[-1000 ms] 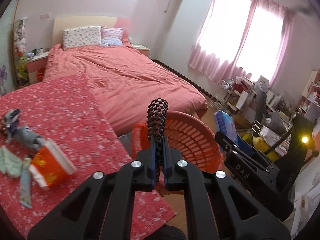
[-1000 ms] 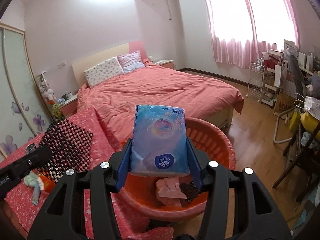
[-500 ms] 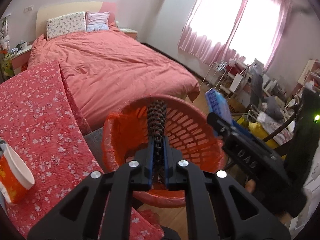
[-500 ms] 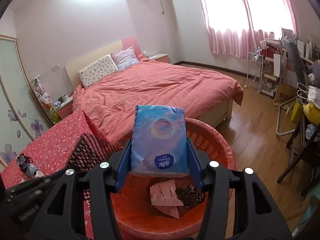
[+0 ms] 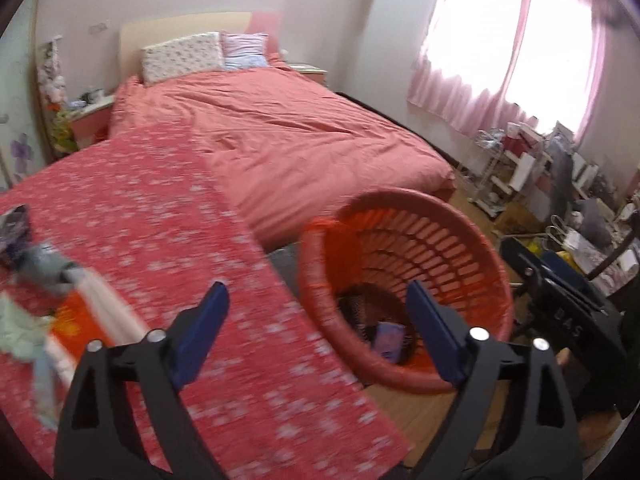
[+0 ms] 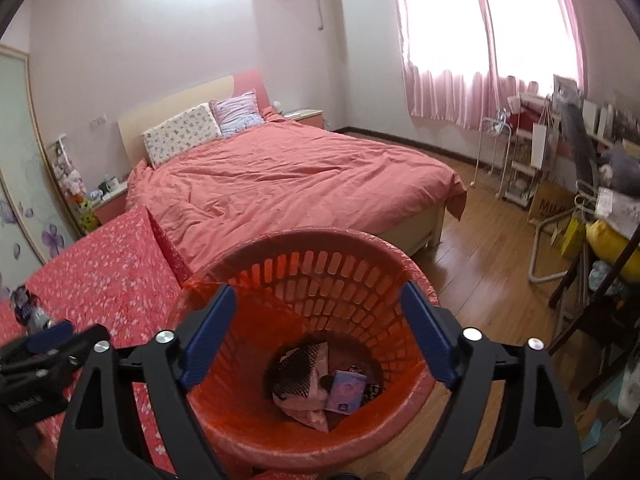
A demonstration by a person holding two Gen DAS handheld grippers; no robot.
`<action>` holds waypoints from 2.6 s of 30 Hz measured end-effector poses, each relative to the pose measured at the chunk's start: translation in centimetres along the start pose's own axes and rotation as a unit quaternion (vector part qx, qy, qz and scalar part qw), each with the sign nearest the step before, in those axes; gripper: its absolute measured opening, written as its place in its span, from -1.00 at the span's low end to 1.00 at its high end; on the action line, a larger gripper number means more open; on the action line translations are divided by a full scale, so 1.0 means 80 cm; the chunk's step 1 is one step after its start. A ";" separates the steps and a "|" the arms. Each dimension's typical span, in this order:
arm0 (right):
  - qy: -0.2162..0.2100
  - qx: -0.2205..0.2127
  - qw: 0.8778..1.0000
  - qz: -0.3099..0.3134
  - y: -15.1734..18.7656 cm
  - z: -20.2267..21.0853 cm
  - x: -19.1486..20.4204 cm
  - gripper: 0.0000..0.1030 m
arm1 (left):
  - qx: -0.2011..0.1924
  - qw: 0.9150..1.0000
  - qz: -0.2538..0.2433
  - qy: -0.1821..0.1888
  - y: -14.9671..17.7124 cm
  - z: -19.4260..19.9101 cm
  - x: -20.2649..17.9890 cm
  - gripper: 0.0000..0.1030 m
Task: Collect trash
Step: 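Move both open grippers back over the remaining trash on the bed, then grasp the mint-green cloth with the left gripper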
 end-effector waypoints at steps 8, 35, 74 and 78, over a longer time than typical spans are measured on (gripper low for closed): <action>-0.009 0.003 0.998 0.057 0.023 0.018 0.058 0.93 | 0.001 0.996 0.059 -0.063 0.038 0.047 0.095 0.92; -0.065 0.112 0.966 0.225 0.131 -0.025 0.321 0.93 | -0.026 0.959 0.200 -0.201 0.163 0.153 0.361 0.92; -0.053 0.073 0.982 0.166 0.079 -0.016 0.278 0.89 | 0.033 0.969 0.175 -0.168 0.110 0.063 0.412 -0.52; -0.057 0.072 0.981 0.168 0.079 -0.017 0.283 0.89 | 0.029 0.970 0.187 -0.154 0.116 0.069 0.433 -0.11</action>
Point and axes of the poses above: each gripper's, at about its wrist camera, not at the fingertips, and z roughly against the way its jaws point, x to its left, y to its underside, the point moved 6 cm from there along -z, roughly the way its jaws point, and after that the axes turned 14 degrees about x, right-handed, at the moved point
